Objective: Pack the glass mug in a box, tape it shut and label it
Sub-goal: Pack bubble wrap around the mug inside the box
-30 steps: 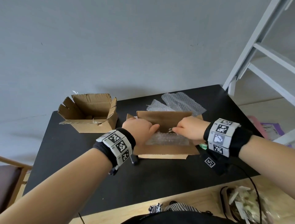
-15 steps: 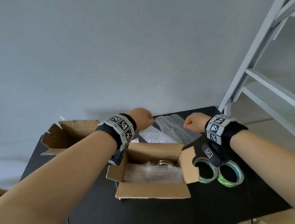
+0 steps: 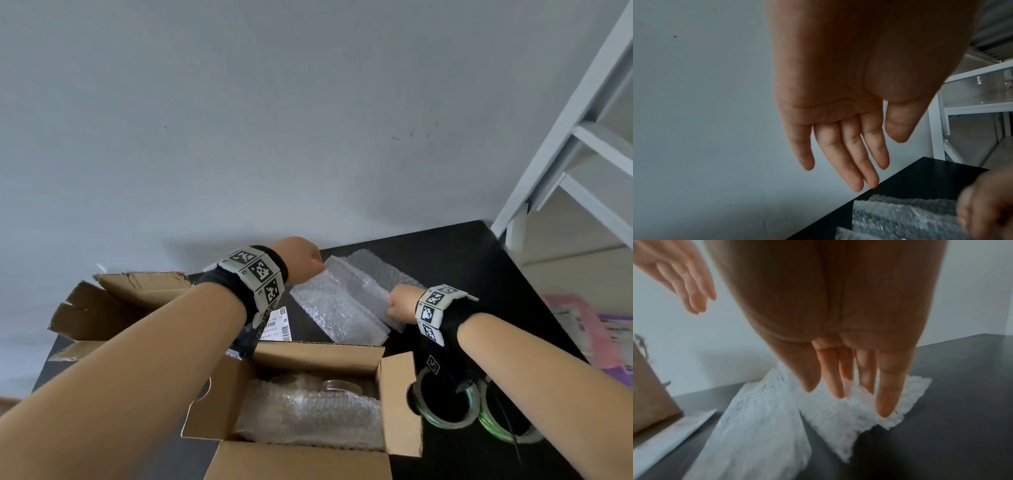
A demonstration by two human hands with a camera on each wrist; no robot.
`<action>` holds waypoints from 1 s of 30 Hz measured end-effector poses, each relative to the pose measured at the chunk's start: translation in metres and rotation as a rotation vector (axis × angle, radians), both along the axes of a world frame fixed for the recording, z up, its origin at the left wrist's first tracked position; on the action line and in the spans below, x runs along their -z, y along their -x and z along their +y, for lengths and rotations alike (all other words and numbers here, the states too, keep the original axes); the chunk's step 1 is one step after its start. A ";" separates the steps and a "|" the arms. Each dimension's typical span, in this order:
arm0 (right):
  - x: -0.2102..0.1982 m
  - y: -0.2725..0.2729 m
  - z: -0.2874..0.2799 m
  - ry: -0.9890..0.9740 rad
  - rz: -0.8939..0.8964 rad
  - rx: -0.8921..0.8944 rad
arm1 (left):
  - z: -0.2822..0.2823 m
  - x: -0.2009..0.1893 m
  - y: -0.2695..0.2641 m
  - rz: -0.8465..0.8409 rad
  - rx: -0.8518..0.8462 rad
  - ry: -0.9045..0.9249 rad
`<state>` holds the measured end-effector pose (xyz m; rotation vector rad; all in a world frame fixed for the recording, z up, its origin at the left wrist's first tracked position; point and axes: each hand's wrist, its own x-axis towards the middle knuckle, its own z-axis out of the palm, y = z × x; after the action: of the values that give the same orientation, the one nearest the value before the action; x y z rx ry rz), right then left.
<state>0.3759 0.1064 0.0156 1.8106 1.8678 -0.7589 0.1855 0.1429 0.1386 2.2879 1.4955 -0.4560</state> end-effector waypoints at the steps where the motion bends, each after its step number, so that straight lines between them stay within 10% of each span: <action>1: -0.006 -0.002 0.003 -0.058 0.005 0.033 | 0.001 0.001 0.000 -0.008 -0.008 0.000; 11: -0.120 -0.004 -0.007 -0.887 0.588 0.258 | -0.005 -0.020 0.022 -0.396 -0.272 -0.203; 16: -0.167 0.016 -0.026 -0.909 0.694 0.256 | -0.014 -0.046 0.050 -0.866 -0.466 -0.169; 30: -0.194 0.077 -0.070 -0.561 0.948 0.371 | -0.076 -0.065 0.116 -1.293 -0.655 -0.031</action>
<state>0.2988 0.0363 0.2099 2.4460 2.5234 -1.5552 0.0695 0.0672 0.2039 1.3298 1.2969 1.0246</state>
